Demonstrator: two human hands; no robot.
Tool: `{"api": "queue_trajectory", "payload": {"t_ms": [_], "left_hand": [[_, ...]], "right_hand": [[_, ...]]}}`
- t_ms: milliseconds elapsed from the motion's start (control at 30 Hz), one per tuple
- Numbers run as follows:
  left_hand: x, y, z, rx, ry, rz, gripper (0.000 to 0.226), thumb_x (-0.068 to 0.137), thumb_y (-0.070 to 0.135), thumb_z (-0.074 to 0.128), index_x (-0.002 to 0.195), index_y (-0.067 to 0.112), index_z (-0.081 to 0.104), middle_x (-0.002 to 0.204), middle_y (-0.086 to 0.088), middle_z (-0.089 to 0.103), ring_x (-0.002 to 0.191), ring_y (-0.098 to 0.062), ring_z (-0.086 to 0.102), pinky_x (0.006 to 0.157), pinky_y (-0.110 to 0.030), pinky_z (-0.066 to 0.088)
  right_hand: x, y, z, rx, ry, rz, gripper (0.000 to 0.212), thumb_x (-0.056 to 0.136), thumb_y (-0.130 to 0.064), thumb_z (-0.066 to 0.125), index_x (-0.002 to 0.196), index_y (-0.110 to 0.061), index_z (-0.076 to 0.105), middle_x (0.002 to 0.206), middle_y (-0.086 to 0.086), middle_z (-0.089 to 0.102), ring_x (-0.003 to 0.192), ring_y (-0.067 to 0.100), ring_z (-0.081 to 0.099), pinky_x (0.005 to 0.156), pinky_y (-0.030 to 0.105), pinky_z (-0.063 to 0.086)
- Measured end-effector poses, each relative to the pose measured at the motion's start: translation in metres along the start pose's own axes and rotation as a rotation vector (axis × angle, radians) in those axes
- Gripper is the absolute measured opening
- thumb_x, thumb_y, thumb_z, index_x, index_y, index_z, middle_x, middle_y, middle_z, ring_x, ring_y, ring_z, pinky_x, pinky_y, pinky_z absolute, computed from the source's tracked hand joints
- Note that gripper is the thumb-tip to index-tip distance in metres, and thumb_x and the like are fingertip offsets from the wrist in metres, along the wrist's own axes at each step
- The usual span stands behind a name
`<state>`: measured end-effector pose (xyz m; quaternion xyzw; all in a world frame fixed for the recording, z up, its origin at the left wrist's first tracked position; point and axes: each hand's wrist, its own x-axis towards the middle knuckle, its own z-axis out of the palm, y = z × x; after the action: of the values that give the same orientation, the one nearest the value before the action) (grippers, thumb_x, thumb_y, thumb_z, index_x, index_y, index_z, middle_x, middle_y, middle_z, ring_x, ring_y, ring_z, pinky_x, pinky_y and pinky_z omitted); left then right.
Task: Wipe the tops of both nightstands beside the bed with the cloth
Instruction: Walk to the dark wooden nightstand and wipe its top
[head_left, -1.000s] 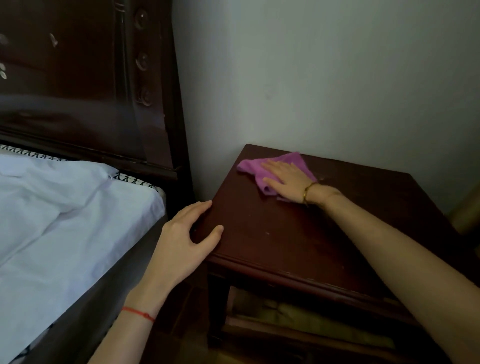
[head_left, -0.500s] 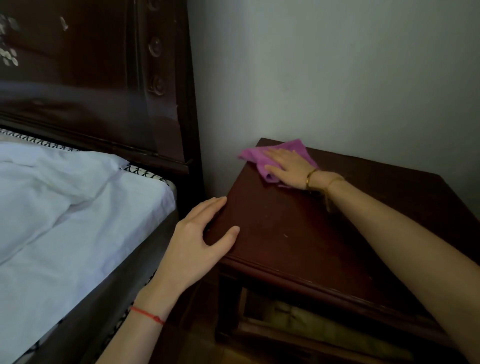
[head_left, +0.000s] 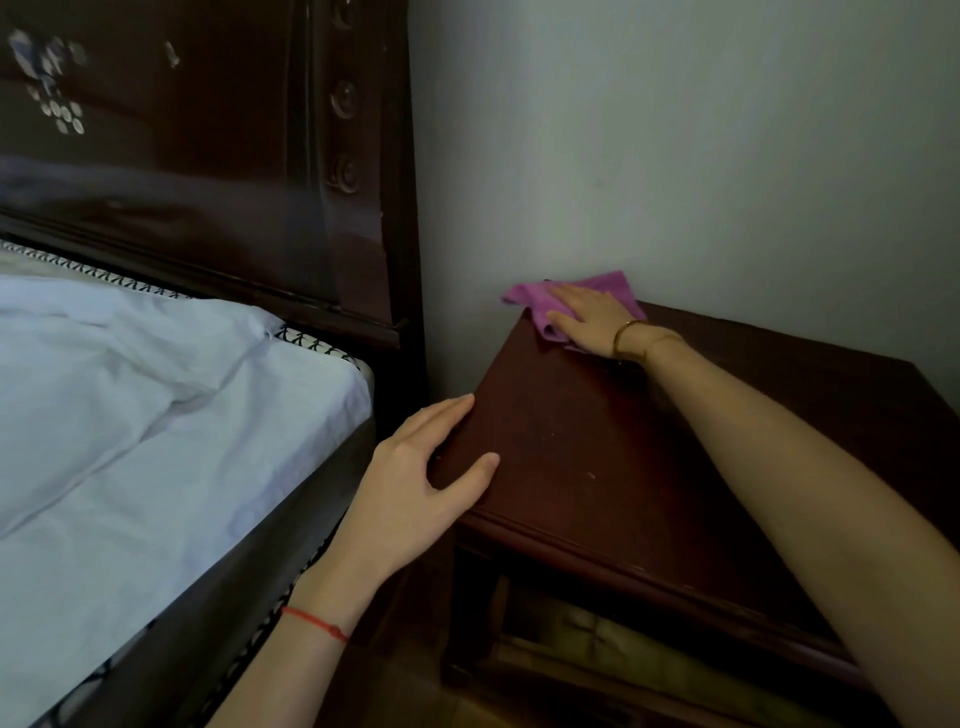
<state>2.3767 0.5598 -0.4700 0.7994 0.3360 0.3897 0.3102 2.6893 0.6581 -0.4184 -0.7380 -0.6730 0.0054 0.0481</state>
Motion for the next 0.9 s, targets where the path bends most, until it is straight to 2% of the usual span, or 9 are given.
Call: {"api": "queue_trajectory", "payload": {"t_ms": [67,133,267,367,433,533,633,833,900], "left_hand": [[0.000,0.000,0.000,-0.001,-0.004,-0.007,0.061,0.083,0.053,0.061,0.139,0.029,0.052,0.136,0.022,0.051,0.126,0.009,0.043,0.103,-0.009,0.033],[0.000,0.000,-0.001,0.010,-0.007,-0.009,0.063,0.082,0.056,0.060,0.139,0.029,0.052,0.136,0.021,0.050,0.126,0.009,0.043,0.104,-0.009,0.033],[0.001,0.002,-0.001,0.037,-0.005,-0.012,0.066,0.079,0.058,0.058,0.137,0.026,0.054,0.136,0.017,0.053,0.126,0.006,0.045,0.106,-0.014,0.035],[0.001,0.002,0.000,0.051,-0.004,-0.012,0.066,0.080,0.057,0.058,0.137,0.025,0.055,0.135,0.017,0.053,0.126,0.006,0.046,0.104,-0.009,0.033],[-0.001,0.002,0.001,0.066,0.001,-0.006,0.062,0.082,0.052,0.062,0.137,0.024,0.054,0.135,0.017,0.052,0.125,0.007,0.045,0.102,-0.005,0.030],[-0.002,0.003,0.001,0.084,0.014,-0.013,0.057,0.087,0.045,0.066,0.138,0.024,0.054,0.136,0.017,0.051,0.127,0.006,0.043,0.105,-0.008,0.030],[-0.004,0.005,0.000,0.117,0.037,0.007,0.056,0.085,0.051,0.061,0.134,0.025,0.057,0.136,0.016,0.053,0.128,0.004,0.043,0.109,-0.016,0.032],[-0.004,0.005,0.000,0.159,0.057,0.023,0.055,0.083,0.053,0.058,0.130,0.024,0.061,0.132,0.011,0.058,0.124,0.003,0.047,0.107,-0.014,0.033],[-0.006,0.005,0.000,0.165,0.059,0.033,0.057,0.083,0.055,0.055,0.130,0.023,0.062,0.132,0.011,0.058,0.125,0.002,0.048,0.108,-0.016,0.033]], "right_hand": [[0.002,0.016,-0.002,-0.017,-0.020,0.134,0.059,0.099,-0.047,0.028,0.151,-0.022,0.016,0.158,0.003,0.015,0.145,0.022,0.016,0.117,0.040,0.011],[0.001,0.016,0.001,-0.036,-0.047,0.159,0.059,0.099,-0.049,0.026,0.151,-0.024,0.014,0.159,0.003,0.012,0.145,0.023,0.014,0.118,0.042,0.009],[-0.034,-0.024,0.004,-0.011,-0.027,-0.075,0.058,0.099,-0.048,0.027,0.151,-0.025,0.016,0.158,-0.001,0.016,0.145,0.018,0.015,0.118,0.039,0.006],[-0.081,-0.051,0.006,0.030,-0.008,-0.288,0.057,0.099,-0.048,0.028,0.151,-0.026,0.015,0.158,-0.008,0.014,0.144,0.011,0.011,0.116,0.034,0.001],[-0.094,-0.048,0.006,0.045,-0.023,-0.342,0.057,0.099,-0.048,0.029,0.151,-0.027,0.015,0.158,-0.009,0.013,0.144,0.009,0.010,0.118,0.035,0.002],[-0.074,-0.027,-0.002,0.019,-0.077,-0.174,0.057,0.099,-0.050,0.025,0.150,-0.028,0.014,0.159,-0.004,0.011,0.145,0.015,0.010,0.117,0.036,0.001],[-0.060,-0.021,0.000,-0.053,-0.071,-0.034,0.057,0.099,-0.050,0.022,0.151,-0.028,0.013,0.159,-0.002,0.010,0.146,0.018,0.009,0.118,0.039,0.002],[-0.120,-0.055,0.005,0.024,-0.038,-0.342,0.057,0.098,-0.052,0.024,0.151,-0.033,0.011,0.158,-0.011,0.008,0.144,0.007,0.007,0.117,0.034,-0.002],[-0.124,-0.048,0.001,0.031,-0.064,-0.360,0.057,0.098,-0.052,0.024,0.150,-0.034,0.011,0.158,-0.013,0.008,0.143,0.005,0.007,0.116,0.033,-0.003]]}}
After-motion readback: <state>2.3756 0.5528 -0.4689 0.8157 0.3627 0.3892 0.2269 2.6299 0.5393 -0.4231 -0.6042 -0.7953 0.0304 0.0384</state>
